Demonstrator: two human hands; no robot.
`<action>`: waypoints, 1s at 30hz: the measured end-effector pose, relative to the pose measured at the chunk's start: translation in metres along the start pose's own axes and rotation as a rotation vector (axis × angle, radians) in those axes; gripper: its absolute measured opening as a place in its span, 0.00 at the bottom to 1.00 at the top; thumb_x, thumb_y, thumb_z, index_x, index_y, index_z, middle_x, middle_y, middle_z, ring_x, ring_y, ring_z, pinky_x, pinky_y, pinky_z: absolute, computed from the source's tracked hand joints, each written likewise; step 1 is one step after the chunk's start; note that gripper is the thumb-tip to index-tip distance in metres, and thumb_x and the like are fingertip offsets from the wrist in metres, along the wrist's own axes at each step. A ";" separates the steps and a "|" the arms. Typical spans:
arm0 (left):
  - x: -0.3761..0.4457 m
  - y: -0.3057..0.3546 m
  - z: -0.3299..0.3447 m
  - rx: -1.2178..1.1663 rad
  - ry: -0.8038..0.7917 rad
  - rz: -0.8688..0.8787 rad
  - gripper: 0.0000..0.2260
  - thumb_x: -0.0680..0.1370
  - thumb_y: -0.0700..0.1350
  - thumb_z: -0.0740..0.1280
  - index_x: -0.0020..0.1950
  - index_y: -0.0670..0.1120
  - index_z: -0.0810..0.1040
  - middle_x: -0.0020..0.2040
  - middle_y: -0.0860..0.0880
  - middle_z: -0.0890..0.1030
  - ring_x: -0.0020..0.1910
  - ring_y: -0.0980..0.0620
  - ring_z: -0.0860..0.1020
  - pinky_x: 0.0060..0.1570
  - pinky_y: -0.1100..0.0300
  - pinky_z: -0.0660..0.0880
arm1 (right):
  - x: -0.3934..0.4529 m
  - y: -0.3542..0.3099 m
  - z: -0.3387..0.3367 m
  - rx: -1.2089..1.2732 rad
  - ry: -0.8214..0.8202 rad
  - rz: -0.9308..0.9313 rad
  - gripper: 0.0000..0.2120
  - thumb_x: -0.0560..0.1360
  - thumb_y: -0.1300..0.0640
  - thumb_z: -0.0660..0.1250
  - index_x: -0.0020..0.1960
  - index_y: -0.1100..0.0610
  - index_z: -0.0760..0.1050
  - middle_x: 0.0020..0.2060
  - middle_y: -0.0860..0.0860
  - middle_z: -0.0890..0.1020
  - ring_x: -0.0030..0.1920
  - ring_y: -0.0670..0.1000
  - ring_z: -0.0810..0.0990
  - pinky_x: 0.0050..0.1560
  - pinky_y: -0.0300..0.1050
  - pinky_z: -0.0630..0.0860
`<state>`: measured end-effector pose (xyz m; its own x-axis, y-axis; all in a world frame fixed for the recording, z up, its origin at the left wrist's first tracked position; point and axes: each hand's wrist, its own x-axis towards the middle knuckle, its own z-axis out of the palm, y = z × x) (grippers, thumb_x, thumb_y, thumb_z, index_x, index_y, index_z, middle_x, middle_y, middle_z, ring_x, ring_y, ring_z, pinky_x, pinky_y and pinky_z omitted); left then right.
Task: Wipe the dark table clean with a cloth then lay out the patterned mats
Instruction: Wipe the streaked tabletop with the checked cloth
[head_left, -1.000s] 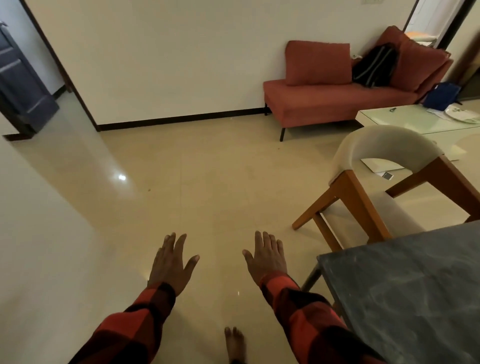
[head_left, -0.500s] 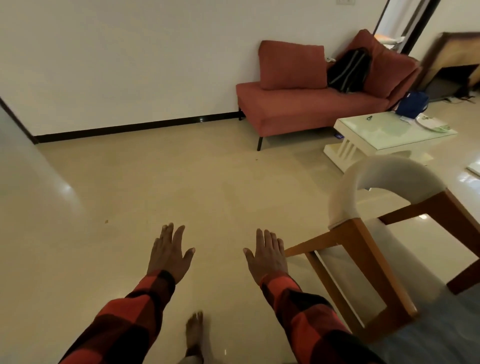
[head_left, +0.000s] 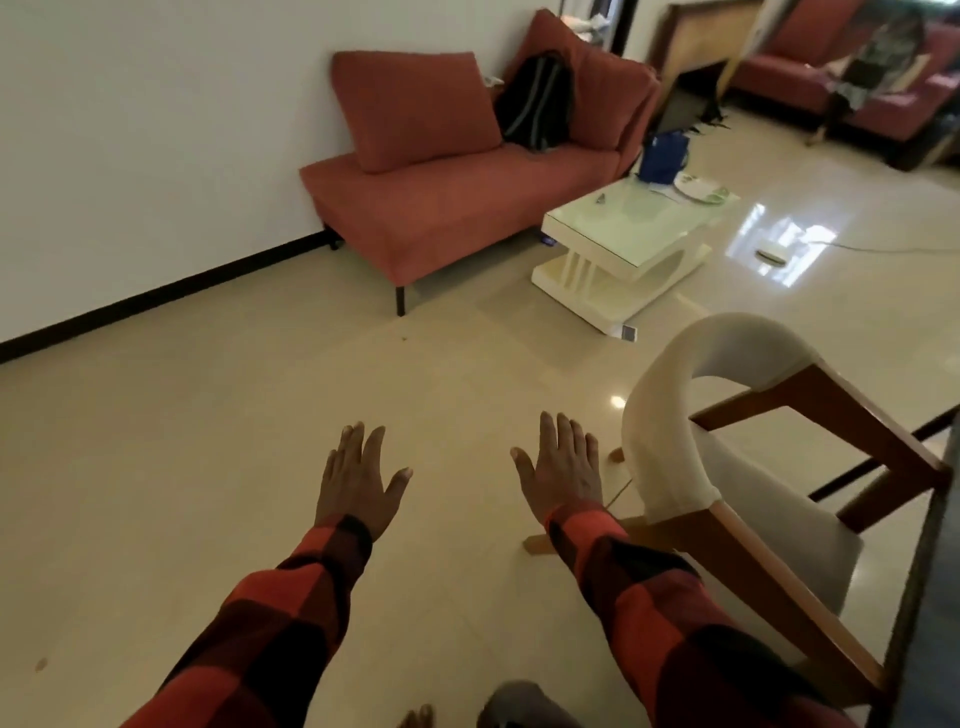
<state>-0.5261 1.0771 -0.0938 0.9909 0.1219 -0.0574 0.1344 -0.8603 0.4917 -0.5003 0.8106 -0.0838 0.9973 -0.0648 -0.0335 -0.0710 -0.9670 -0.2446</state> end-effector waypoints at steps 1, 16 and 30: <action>0.024 0.006 -0.001 -0.006 -0.007 0.036 0.31 0.81 0.57 0.63 0.80 0.47 0.59 0.82 0.44 0.55 0.81 0.48 0.48 0.79 0.51 0.48 | 0.018 0.000 0.000 0.022 0.010 0.036 0.34 0.81 0.37 0.49 0.80 0.54 0.50 0.80 0.55 0.56 0.80 0.57 0.52 0.78 0.54 0.44; 0.383 0.142 0.036 0.074 -0.071 0.333 0.30 0.80 0.54 0.67 0.78 0.45 0.64 0.80 0.42 0.60 0.81 0.45 0.52 0.78 0.47 0.54 | 0.315 0.060 -0.008 0.208 0.039 0.339 0.33 0.81 0.38 0.52 0.80 0.53 0.50 0.79 0.56 0.56 0.80 0.57 0.52 0.79 0.55 0.45; 0.647 0.385 0.170 0.012 -0.231 0.762 0.29 0.79 0.53 0.68 0.77 0.43 0.66 0.79 0.40 0.61 0.80 0.42 0.55 0.77 0.48 0.56 | 0.530 0.237 -0.054 0.056 0.161 0.693 0.31 0.81 0.38 0.51 0.79 0.52 0.54 0.78 0.55 0.60 0.79 0.56 0.54 0.78 0.55 0.47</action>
<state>0.1690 0.7407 -0.0893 0.7872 -0.6065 0.1117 -0.5823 -0.6714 0.4584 0.0119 0.5338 -0.1073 0.7123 -0.6996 -0.0566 -0.6857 -0.6764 -0.2689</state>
